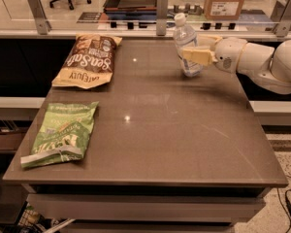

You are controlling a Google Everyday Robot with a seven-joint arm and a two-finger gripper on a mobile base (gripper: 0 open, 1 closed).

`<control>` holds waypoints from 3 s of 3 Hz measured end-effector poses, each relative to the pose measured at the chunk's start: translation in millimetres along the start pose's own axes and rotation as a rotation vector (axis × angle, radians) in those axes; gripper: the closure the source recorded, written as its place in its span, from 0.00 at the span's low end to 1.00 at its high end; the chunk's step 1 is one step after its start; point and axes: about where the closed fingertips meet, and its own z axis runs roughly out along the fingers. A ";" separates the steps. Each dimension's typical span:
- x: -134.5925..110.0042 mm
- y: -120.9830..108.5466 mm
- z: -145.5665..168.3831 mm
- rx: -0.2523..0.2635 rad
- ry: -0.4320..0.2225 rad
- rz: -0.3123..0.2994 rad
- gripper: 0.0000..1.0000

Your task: Knock blue plastic bottle over

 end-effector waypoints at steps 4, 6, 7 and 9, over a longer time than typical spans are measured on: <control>-8.8 3.5 -1.9 -0.001 0.020 -0.020 1.00; -53.9 5.1 -27.3 0.027 0.194 -0.104 1.00; -62.6 2.1 -35.8 0.045 0.334 -0.136 1.00; -38.0 -4.8 -36.2 0.047 0.612 -0.176 1.00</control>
Offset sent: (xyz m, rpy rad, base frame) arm 0.0003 -0.0040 -0.0023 0.0171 -0.0070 -0.0102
